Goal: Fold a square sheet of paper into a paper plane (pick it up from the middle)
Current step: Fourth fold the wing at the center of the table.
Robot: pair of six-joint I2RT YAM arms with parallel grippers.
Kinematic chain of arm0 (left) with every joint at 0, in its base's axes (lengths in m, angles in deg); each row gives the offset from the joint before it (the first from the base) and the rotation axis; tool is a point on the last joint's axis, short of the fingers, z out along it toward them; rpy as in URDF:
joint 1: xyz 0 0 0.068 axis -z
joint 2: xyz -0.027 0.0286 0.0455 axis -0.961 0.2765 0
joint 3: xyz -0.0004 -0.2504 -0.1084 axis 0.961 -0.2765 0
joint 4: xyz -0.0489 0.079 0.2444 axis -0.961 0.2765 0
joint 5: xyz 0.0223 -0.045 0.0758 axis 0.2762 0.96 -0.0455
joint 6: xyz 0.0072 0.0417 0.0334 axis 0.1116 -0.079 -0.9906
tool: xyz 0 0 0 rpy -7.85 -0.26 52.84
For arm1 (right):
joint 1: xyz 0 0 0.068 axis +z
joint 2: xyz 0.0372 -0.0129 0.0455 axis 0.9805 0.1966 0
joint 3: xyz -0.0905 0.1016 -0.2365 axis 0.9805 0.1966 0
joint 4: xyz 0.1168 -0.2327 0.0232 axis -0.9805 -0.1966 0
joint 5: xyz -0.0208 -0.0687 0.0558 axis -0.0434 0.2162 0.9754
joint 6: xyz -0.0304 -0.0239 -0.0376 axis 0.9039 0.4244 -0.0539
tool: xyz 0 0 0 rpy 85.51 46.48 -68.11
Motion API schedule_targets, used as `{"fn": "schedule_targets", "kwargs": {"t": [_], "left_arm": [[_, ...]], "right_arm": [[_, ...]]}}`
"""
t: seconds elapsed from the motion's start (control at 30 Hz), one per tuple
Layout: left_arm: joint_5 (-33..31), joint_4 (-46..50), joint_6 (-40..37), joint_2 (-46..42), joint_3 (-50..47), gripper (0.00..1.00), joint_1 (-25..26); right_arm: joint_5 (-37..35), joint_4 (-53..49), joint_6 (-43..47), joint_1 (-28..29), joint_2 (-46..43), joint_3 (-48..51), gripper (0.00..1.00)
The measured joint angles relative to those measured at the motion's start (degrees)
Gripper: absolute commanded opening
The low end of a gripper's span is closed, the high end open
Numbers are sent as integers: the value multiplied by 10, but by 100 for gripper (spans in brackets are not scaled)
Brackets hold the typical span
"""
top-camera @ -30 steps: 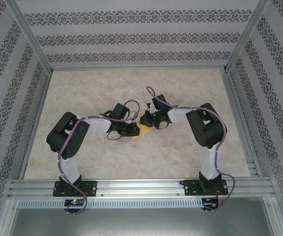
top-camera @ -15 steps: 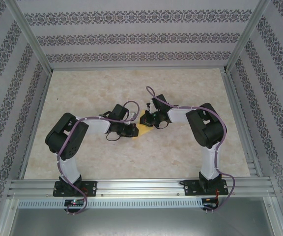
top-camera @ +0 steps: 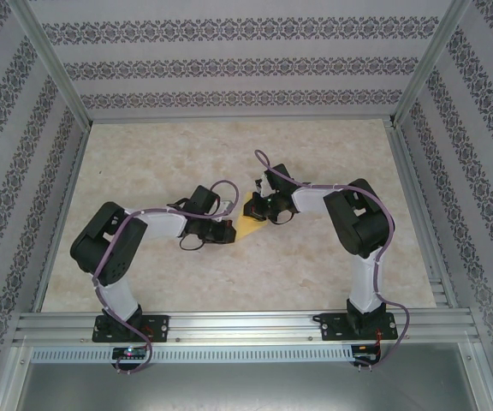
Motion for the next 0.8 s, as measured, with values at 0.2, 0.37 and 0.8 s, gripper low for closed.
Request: {"fn": "schedule_targets", "kwargs": {"t": [0.2, 0.37, 0.8], "left_arm": [[-1, 22, 1, -19, -13, 4, 0], [5, 32, 13, -48, -13, 3, 0], [11, -21, 49, 47, 72, 3, 0]], "right_arm": [[0, 0, 2, 0, 0, 0, 0], [0, 0, 2, 0, 1, 0, 0], [3, 0, 1, 0, 2, -1, 0]]}}
